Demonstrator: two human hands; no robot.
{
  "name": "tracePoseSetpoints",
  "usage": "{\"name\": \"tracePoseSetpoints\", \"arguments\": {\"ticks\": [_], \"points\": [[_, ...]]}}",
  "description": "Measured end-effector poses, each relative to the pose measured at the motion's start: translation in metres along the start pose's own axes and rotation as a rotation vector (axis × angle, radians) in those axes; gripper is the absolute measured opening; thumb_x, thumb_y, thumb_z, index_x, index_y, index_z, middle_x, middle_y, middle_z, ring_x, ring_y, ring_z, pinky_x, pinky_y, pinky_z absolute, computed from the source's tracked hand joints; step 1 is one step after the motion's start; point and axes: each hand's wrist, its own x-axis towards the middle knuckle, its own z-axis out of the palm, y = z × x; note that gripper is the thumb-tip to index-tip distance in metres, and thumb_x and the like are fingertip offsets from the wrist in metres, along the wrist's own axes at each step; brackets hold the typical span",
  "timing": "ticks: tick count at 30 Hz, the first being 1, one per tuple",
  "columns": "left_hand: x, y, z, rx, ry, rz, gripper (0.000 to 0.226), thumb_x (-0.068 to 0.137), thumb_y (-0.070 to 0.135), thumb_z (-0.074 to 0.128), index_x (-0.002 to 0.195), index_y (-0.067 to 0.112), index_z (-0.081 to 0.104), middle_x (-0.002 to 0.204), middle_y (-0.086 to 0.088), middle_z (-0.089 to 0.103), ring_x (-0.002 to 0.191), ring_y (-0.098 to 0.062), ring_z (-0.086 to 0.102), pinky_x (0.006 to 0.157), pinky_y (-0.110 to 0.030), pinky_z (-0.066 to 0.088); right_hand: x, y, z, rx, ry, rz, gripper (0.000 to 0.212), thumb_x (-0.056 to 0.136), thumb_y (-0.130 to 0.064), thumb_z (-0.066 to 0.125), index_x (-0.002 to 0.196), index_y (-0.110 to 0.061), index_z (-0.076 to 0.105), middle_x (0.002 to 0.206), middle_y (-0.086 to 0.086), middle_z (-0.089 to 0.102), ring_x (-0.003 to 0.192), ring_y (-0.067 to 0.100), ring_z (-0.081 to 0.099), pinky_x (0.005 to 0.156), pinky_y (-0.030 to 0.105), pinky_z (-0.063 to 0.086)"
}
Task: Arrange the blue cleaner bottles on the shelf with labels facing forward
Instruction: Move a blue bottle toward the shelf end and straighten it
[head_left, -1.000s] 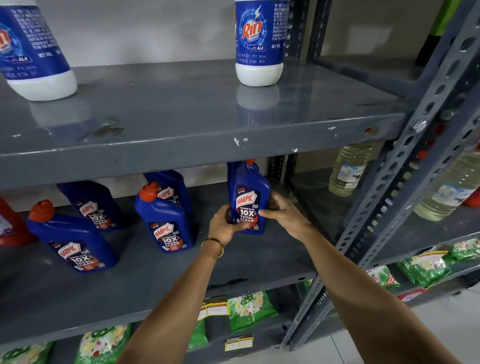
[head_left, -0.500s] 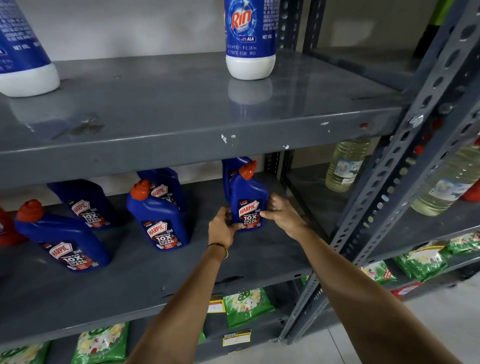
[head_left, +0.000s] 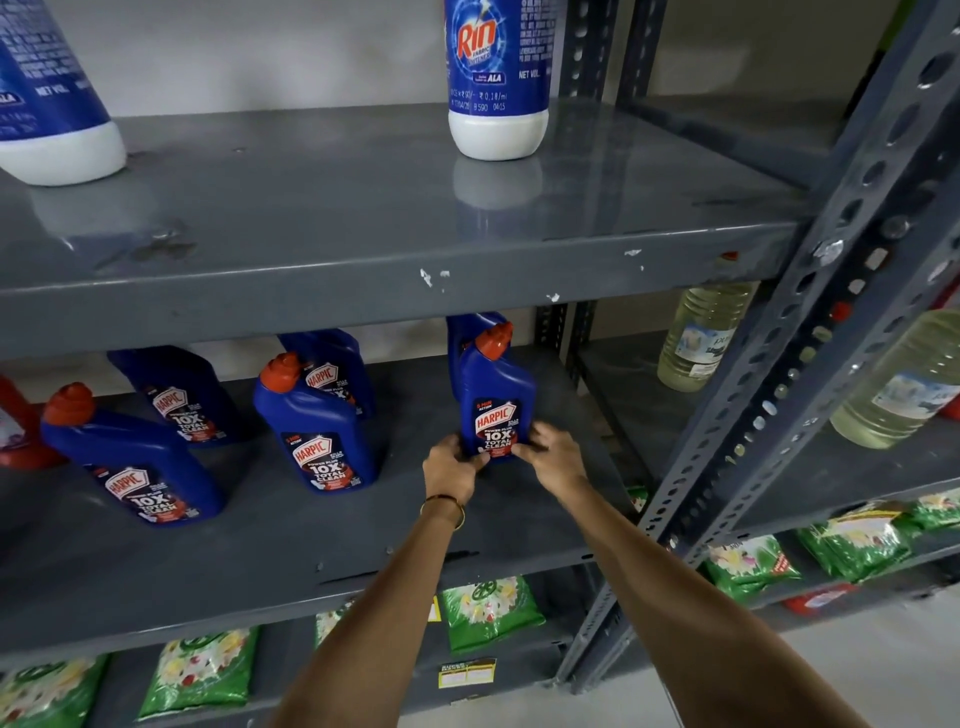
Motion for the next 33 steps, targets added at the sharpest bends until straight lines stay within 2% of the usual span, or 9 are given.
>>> {"name": "tracePoseSetpoints", "arguments": {"ticks": [6,14,19,23,28,33], "points": [[-0.006,-0.002,-0.002,0.034,0.002,-0.004,0.029,0.079,0.007,0.069,0.106,0.0,0.063,0.109,-0.018,0.069,0.103,-0.029,0.063,0.085,-0.029,0.047,-0.006,0.001,-0.002,-0.011,0.02,0.003,0.04,0.082,-0.001,0.064,0.121,0.004,0.055,0.125,0.021,0.062,0.116,0.028,0.058,0.088,0.021,0.039],[-0.036,-0.012,-0.011,0.066,0.001,-0.005,0.026,0.075,0.014,0.074,0.095,-0.001,0.065,0.101,-0.018,0.071,0.097,-0.028,0.065,0.075,-0.028,0.047,-0.039,0.01,-0.008,-0.032,-0.013,0.015,0.043,0.084,-0.004,0.063,0.125,0.0,0.052,0.129,0.018,0.059,0.12,0.026,0.056,0.091,0.022,0.039],[-0.056,-0.017,-0.013,0.013,-0.031,-0.014,0.034,0.074,0.01,0.075,0.104,-0.003,0.064,0.111,-0.02,0.069,0.103,-0.029,0.064,0.091,-0.033,0.05,-0.06,0.017,-0.013,-0.03,-0.023,0.02,0.036,0.084,-0.004,0.062,0.12,0.001,0.056,0.126,0.019,0.061,0.118,0.028,0.058,0.094,0.031,0.044],[-0.068,-0.02,-0.013,0.014,-0.036,-0.019,0.036,0.072,0.012,0.077,0.103,-0.002,0.064,0.111,-0.02,0.069,0.103,-0.029,0.065,0.095,-0.04,0.051,-0.071,0.02,-0.017,-0.024,-0.02,0.034,0.037,0.083,-0.003,0.063,0.118,0.002,0.055,0.124,0.021,0.062,0.115,0.03,0.059,0.097,0.037,0.046],[-0.076,-0.023,-0.014,0.012,-0.048,-0.019,0.036,0.071,0.012,0.077,0.102,-0.001,0.065,0.108,-0.02,0.07,0.101,-0.03,0.066,0.093,-0.043,0.052,-0.078,0.023,-0.02,-0.04,-0.031,0.033,0.038,0.083,-0.003,0.064,0.119,0.003,0.054,0.124,0.022,0.062,0.114,0.03,0.059,0.097,0.036,0.046],[-0.083,-0.023,-0.016,0.011,-0.062,-0.019,0.042,0.073,0.012,0.075,0.111,-0.001,0.062,0.113,-0.019,0.068,0.105,-0.03,0.064,0.097,-0.043,0.051,-0.084,0.023,-0.023,-0.059,-0.038,0.04,0.042,0.082,-0.006,0.065,0.122,0.0,0.053,0.124,0.019,0.062,0.114,0.028,0.059,0.094,0.031,0.045]]}}
